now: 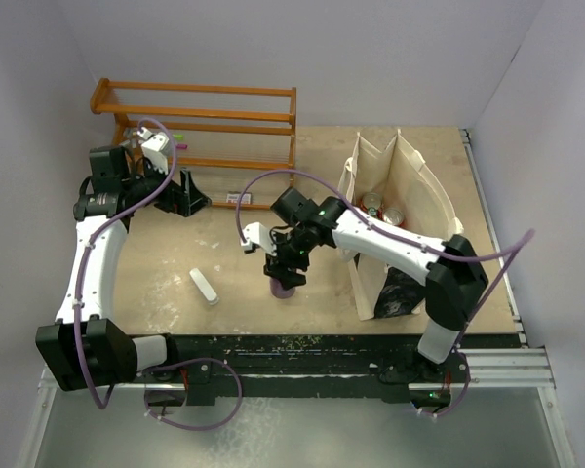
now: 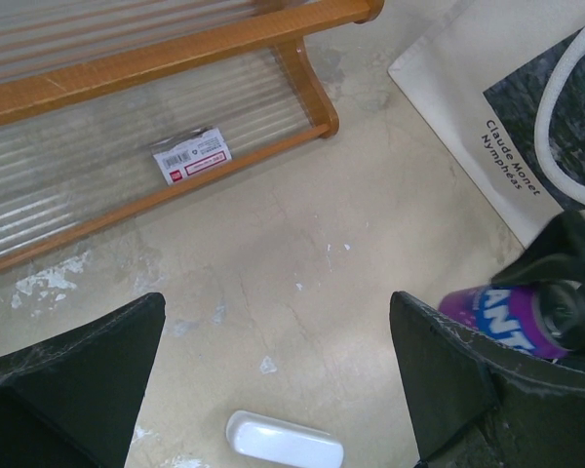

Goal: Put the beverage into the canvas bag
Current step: Pick up the drink from the center of the board.

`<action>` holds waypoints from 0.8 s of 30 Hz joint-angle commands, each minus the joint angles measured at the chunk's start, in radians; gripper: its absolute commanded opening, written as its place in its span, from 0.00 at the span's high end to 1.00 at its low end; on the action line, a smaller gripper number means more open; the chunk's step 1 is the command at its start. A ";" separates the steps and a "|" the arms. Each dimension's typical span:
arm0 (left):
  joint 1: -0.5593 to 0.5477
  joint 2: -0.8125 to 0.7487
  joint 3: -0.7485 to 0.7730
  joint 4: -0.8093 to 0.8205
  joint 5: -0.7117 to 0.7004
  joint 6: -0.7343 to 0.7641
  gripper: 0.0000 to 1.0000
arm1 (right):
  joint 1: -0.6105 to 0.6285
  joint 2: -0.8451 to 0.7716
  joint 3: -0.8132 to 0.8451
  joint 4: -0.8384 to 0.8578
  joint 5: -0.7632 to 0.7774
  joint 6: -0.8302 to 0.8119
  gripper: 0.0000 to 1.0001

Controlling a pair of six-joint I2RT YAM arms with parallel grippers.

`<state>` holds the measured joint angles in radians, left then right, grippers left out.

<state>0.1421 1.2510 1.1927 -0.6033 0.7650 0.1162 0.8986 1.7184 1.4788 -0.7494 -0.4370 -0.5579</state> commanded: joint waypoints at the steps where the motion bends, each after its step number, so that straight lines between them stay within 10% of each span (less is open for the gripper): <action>1: -0.039 0.006 0.051 0.050 -0.016 0.033 0.01 | 0.006 -0.179 0.160 -0.053 -0.086 0.024 0.80; 14: -0.202 0.048 0.163 0.138 -0.035 0.015 0.02 | -0.017 -0.302 0.418 -0.167 0.009 0.034 0.86; 24: -0.263 0.102 0.215 0.174 -0.002 -0.027 0.06 | -0.292 -0.385 0.520 -0.156 -0.003 0.067 0.89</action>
<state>-0.0933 1.3464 1.3697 -0.4812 0.7311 0.1131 0.7189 1.4174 1.9385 -0.9756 -0.4297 -0.5186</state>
